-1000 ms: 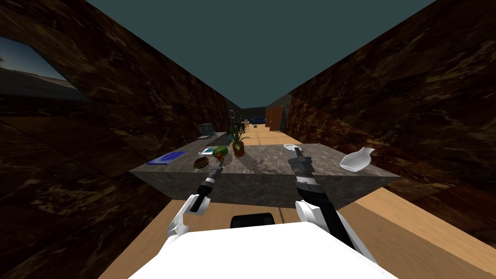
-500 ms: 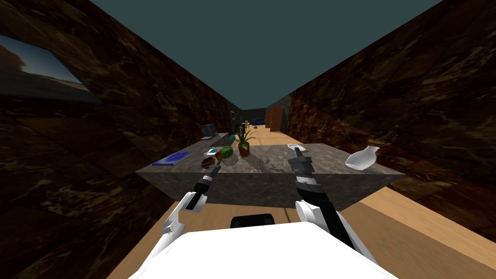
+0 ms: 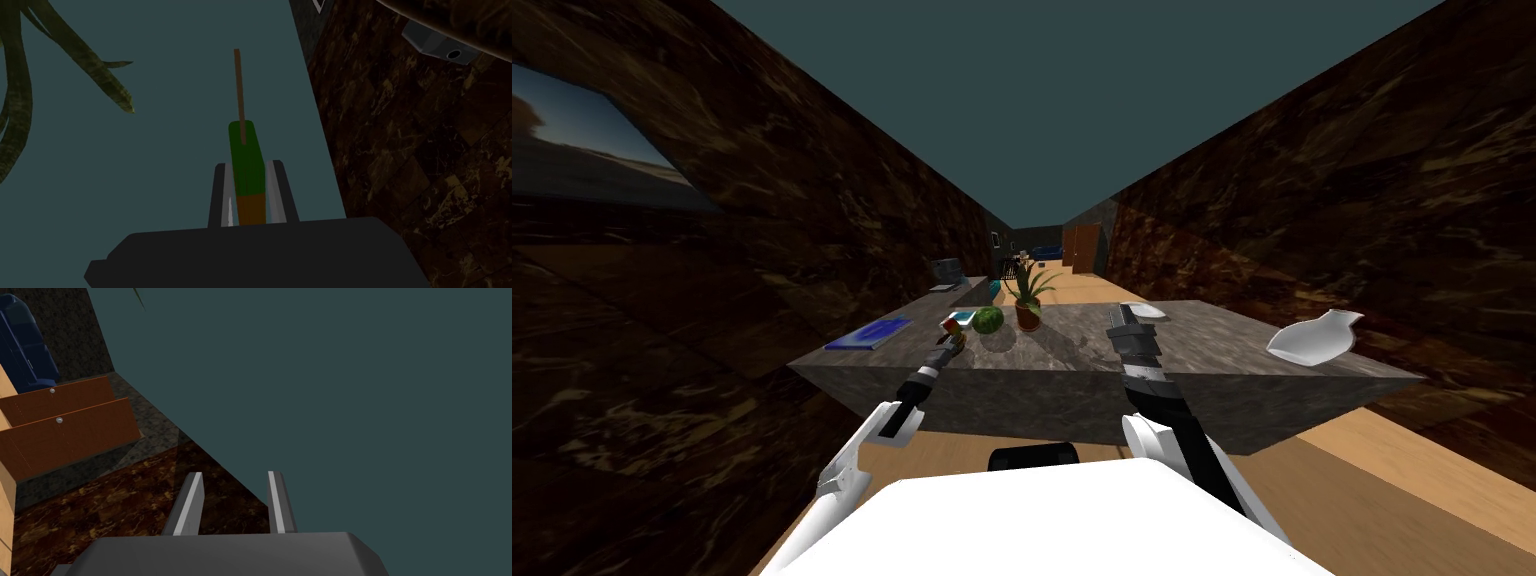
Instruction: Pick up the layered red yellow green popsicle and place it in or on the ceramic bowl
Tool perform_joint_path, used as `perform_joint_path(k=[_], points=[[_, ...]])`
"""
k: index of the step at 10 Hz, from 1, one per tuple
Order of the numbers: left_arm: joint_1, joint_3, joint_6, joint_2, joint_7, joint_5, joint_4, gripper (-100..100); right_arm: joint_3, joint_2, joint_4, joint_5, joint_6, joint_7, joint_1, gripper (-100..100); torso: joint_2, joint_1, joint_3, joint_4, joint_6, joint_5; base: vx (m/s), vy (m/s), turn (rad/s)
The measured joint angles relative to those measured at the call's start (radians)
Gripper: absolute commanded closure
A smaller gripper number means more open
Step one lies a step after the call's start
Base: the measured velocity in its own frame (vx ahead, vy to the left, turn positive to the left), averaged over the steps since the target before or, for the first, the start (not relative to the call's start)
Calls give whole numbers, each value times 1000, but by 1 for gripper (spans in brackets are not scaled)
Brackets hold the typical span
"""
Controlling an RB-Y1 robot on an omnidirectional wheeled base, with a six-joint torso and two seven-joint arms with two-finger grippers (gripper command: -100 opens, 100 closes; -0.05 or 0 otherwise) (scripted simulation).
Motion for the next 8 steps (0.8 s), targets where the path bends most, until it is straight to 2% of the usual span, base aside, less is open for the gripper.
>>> perform_joint_path(k=[2, 3, 7, 8], points=[[17, 13, 24, 31, -10, 1, 1, 100, 0, 0, 0, 0, 0, 0, 0, 0, 0, -1, 0, 0, 0, -1, 113, 120, 10], [18, 15, 27, 32, -12, 1, 2, -100, 0, 0, 0, 0, 0, 0, 0, 0, 4, -8, 2, 1, 1, -2, 14, 18, -1], [18, 15, 27, 32, -12, 1, 2, -100, 0, 0, 0, 0, 0, 0, 0, 0, 11, -15, 6, 2, 1, -4, 2, 2, 0], [18, 15, 27, 32, -12, 1, 2, 0, 0, 0, 0, 0, 0, 0, 0, 0, 11, -15, 6, 2, 1, -4, 0, 0, 0]])
